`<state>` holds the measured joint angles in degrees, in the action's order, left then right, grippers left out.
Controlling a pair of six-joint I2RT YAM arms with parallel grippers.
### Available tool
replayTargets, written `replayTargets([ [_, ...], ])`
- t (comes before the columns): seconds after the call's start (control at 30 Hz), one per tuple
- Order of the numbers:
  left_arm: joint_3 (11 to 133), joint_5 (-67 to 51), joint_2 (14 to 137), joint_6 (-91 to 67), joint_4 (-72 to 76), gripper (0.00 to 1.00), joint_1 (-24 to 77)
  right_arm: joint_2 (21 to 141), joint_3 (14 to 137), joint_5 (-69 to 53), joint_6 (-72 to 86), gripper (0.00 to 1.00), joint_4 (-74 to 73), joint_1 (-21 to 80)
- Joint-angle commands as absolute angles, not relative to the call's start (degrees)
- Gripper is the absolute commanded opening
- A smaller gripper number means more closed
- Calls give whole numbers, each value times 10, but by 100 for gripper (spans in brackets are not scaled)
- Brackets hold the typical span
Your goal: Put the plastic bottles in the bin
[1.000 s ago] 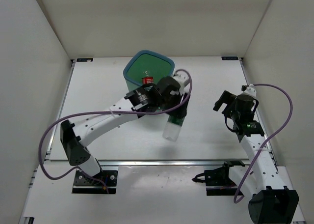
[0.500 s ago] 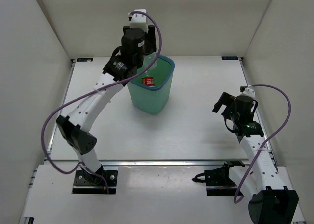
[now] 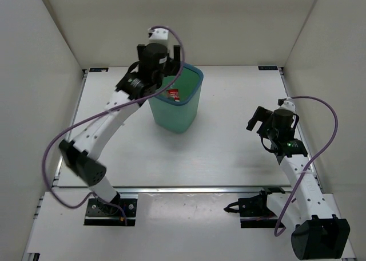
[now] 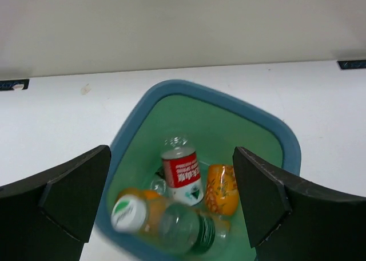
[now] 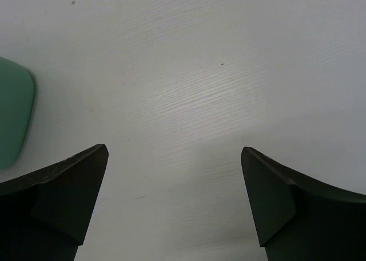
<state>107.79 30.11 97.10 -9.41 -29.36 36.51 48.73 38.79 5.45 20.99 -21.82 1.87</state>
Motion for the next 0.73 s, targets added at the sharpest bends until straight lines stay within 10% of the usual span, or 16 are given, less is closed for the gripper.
replayTargets([
  [0.0,1000,300,842,-154,-396,98,326,509,430,49,201,99,-247,28],
  [0.27,648,240,567,-320,-534,98,155,573,474,42,168,99,-314,18],
  [0.7,526,224,475,-411,-534,98,149,607,481,29,162,99,-285,33],
])
